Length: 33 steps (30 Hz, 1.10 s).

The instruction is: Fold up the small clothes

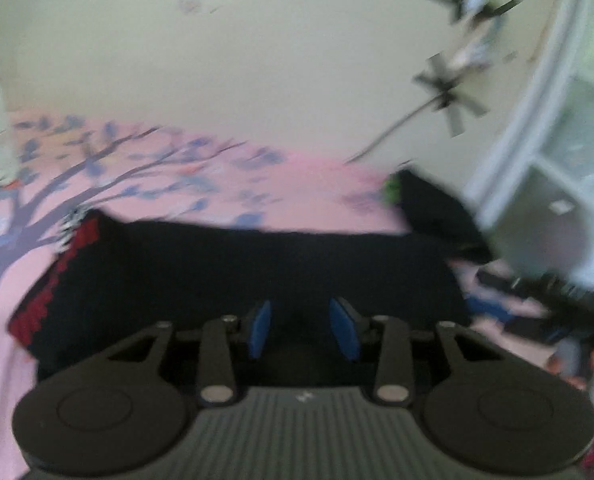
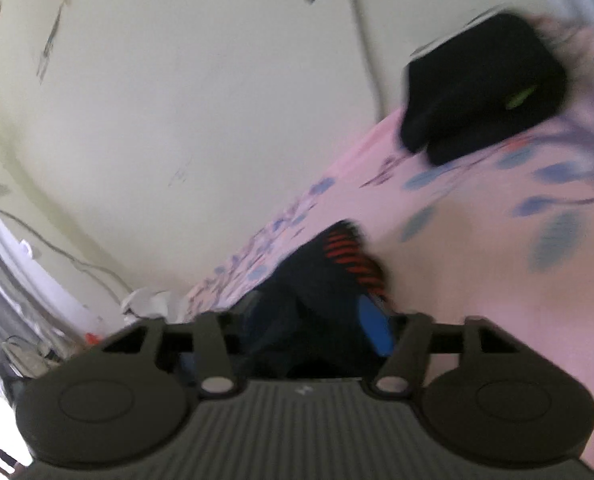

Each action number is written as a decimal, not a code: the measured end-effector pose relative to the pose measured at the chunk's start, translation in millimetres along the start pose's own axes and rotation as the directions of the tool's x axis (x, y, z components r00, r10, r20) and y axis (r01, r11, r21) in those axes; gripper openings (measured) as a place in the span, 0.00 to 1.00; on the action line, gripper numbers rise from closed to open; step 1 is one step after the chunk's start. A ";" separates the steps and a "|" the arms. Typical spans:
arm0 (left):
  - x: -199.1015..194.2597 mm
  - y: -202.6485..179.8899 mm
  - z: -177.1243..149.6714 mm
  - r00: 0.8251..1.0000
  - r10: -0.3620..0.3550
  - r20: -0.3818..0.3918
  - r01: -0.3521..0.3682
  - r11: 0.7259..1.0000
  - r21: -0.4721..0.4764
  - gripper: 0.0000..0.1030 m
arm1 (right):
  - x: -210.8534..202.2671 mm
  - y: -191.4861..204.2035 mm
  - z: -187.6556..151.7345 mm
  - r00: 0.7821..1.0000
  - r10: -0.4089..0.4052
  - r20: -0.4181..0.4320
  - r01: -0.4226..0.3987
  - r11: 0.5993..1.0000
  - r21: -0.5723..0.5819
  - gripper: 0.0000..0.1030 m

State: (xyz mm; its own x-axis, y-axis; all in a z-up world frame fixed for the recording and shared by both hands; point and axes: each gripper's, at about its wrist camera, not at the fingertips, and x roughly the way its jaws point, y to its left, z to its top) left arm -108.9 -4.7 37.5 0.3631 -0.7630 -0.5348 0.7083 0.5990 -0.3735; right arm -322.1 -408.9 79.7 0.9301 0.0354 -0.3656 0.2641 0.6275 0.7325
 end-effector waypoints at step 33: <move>-88.4 109.1 -28.3 0.989 -0.036 0.142 0.076 0.954 -0.291 0.35 | 148.6 228.3 -70.8 0.892 0.140 -0.430 -0.331 0.849 -0.412 0.29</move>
State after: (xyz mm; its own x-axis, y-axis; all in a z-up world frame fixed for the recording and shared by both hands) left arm -80.8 135.0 22.6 0.4200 -0.8106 -0.4081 0.5266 0.5839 -0.6178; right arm -141.7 -205.3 151.9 0.7570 0.4533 -0.4705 -0.1892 0.8414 0.5062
